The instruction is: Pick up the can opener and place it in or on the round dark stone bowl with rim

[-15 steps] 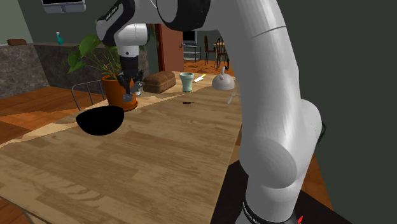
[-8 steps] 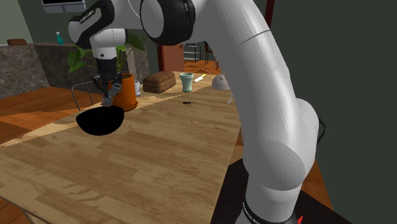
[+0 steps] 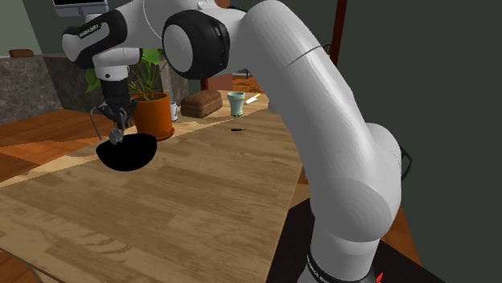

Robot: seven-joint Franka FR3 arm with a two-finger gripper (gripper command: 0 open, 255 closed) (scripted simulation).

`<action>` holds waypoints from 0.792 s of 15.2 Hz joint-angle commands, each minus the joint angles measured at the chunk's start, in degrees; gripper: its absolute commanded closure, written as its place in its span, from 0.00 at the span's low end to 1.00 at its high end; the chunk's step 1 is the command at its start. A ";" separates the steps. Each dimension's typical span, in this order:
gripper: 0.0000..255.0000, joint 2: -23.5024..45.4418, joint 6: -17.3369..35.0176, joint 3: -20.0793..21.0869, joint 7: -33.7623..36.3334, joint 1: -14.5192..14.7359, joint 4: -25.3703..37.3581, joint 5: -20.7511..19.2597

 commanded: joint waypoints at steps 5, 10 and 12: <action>1.00 0.83 3.93 0.08 -0.12 0.13 -3.07 0.13; 1.00 1.68 6.80 0.16 -0.26 0.17 -5.10 0.26; 1.00 1.69 6.78 0.16 -0.26 0.17 -5.07 0.26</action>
